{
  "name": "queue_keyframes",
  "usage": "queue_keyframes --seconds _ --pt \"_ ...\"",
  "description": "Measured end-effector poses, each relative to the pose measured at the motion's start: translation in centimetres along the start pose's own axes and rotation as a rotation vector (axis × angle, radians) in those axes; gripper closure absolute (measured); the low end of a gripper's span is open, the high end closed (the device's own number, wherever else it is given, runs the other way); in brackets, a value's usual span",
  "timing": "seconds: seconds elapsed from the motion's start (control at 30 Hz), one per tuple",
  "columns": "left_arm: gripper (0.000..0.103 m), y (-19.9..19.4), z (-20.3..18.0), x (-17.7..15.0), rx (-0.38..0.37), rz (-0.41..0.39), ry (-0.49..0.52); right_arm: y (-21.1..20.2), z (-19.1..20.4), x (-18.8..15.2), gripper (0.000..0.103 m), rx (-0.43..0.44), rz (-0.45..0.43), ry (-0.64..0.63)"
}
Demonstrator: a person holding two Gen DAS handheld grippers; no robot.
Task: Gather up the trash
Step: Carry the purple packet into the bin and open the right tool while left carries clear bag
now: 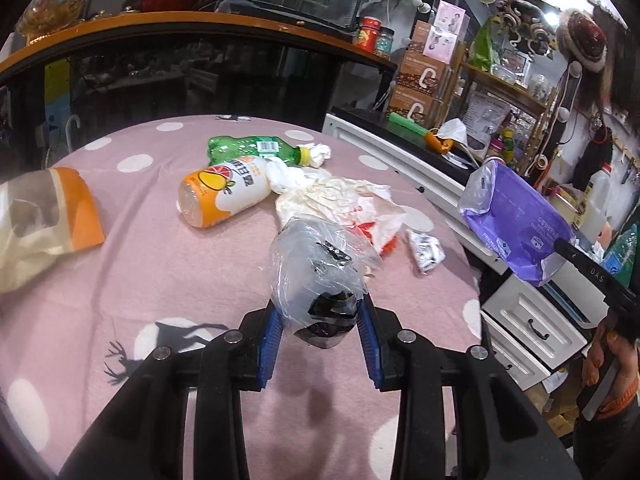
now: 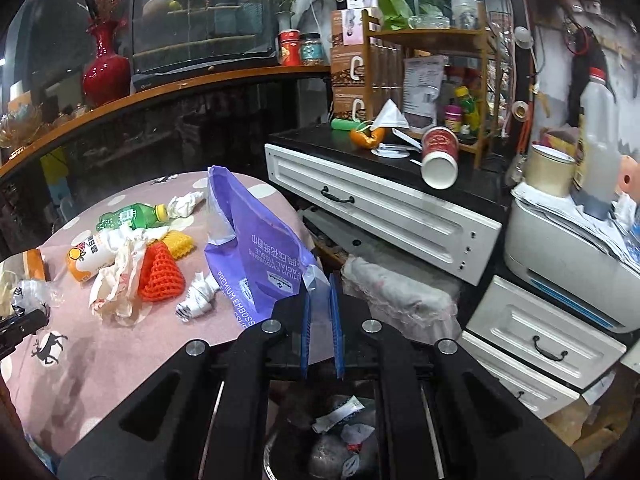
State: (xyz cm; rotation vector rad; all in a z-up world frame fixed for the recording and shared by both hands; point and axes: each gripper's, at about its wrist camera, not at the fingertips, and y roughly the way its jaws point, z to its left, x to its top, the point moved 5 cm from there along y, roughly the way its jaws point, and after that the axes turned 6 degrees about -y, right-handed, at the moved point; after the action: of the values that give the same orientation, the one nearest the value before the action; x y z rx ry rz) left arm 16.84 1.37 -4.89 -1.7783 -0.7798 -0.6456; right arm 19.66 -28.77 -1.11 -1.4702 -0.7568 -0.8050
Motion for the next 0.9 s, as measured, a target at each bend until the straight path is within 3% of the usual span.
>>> queue_keyframes --seconds 0.23,0.53,0.9 --pt "0.068 -1.0 -3.3 -1.5 -0.064 0.001 0.069 -2.2 -2.0 -2.8 0.093 -0.03 0.028 0.005" --pt "0.068 -1.0 -8.7 -4.2 -0.148 0.04 0.168 -2.8 -6.1 -7.5 0.093 -0.088 0.124 0.053" --pt "0.068 0.7 -14.1 -7.4 -0.22 0.103 0.276 1.0 -6.3 -12.5 0.093 -0.097 0.282 0.029"
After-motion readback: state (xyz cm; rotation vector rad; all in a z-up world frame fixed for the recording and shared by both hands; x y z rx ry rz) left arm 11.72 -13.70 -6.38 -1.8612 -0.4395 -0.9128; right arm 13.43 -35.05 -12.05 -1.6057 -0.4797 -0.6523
